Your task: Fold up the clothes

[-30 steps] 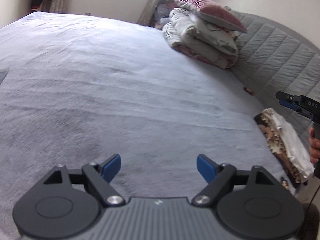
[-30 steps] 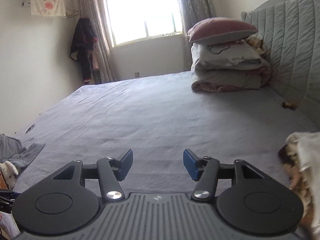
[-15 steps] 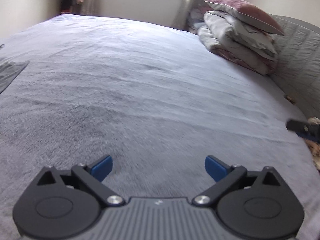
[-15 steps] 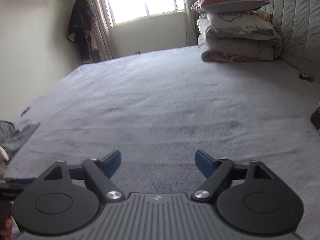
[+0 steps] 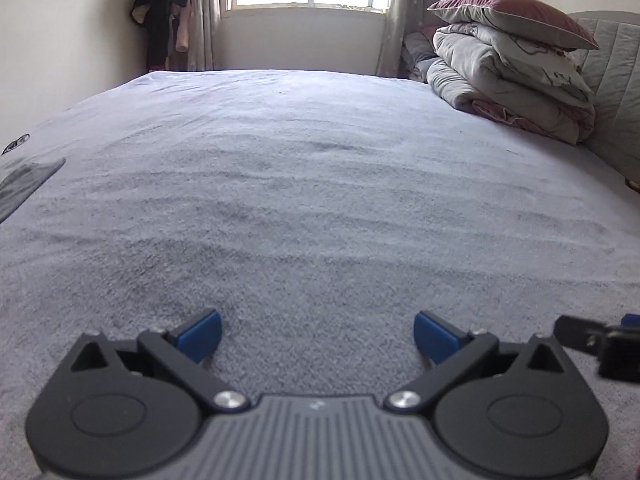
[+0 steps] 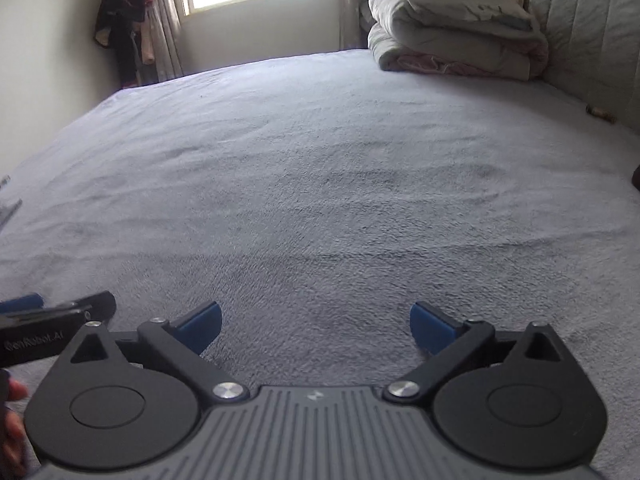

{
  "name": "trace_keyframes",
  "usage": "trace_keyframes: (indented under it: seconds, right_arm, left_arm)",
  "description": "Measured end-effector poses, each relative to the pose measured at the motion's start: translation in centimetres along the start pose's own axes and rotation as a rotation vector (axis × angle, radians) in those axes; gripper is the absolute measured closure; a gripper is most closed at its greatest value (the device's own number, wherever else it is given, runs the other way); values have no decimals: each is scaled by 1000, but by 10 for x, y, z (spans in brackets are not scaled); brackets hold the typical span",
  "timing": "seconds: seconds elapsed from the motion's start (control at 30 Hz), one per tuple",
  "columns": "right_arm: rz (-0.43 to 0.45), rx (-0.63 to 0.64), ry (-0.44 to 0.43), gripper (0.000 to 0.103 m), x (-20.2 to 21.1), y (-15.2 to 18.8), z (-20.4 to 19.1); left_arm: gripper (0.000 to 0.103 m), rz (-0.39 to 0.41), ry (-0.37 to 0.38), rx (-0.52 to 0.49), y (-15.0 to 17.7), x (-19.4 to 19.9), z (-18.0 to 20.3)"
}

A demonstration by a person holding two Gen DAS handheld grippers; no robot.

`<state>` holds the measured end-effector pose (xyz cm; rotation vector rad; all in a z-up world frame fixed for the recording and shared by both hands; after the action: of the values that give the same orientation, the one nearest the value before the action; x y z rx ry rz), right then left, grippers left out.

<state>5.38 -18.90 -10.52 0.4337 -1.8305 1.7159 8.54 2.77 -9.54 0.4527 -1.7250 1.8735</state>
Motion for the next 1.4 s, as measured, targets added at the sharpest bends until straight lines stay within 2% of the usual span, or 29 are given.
trace_keyframes:
  seconds: [0.43, 1.4]
  right_arm:
    - [35, -2, 69, 0, 0, 9, 0]
    - [32, 8, 77, 0, -3, 12, -2]
  left_arm:
    - [0, -4, -19, -25, 1, -3, 3]
    - [0, -10, -18, -19, 5, -4, 4]
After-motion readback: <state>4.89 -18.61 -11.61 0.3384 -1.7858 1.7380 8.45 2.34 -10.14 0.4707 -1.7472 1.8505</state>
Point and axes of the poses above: each gripper's, at about its wrist camera, not at the fingertips, and x roughly against the way its jaws point, z to its right, y to its underside, the point moved 4 cm from there along -x, roughly the way its jaws point, and after that the axes turned 7 degrees about y, right-handed, at the moved point
